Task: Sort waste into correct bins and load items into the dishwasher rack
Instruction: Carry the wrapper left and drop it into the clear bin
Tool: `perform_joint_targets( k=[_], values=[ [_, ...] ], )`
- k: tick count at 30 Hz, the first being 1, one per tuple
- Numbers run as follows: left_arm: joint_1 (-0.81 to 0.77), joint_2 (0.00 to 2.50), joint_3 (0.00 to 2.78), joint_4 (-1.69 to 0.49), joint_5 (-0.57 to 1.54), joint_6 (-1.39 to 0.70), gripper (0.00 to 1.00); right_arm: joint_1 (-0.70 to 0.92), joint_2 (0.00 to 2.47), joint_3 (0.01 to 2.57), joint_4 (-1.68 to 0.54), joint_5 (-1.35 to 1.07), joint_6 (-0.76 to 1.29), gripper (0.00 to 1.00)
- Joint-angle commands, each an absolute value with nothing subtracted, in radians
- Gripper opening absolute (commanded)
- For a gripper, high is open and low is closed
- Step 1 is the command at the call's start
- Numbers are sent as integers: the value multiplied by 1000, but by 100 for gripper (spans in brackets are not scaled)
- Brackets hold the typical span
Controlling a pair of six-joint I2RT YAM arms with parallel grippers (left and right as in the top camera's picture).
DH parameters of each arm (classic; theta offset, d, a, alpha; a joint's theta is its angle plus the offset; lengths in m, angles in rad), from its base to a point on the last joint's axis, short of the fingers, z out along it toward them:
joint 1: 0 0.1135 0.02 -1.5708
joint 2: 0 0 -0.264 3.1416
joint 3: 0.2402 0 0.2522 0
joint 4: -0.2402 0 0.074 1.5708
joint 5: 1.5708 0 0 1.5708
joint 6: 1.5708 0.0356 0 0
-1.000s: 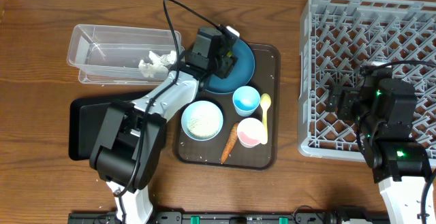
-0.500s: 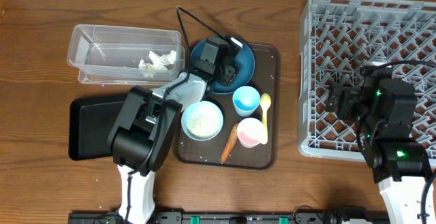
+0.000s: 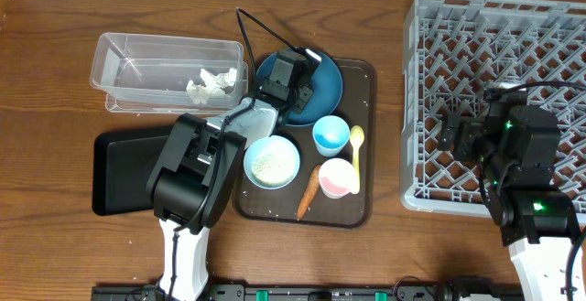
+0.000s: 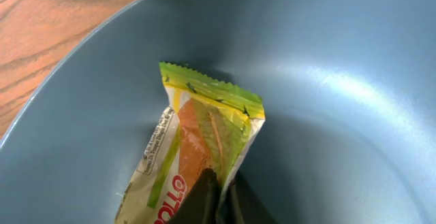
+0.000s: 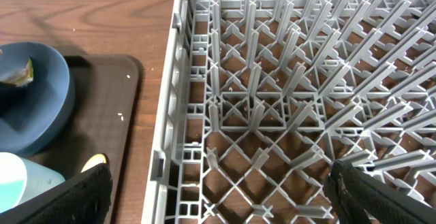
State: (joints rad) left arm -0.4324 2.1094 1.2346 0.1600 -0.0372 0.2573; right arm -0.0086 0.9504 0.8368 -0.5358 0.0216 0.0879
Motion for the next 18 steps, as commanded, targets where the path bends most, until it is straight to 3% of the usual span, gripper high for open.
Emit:
perform_joint_targets(
  k=[1,18],
  values=[
    [-434,2094,1240,155,-57,241,6,-3,951,857,-538,19,99,99],
    [-408,1649,1240,-172,-143,223,6,-3,951,857,-535,26,100,99]
  ],
)
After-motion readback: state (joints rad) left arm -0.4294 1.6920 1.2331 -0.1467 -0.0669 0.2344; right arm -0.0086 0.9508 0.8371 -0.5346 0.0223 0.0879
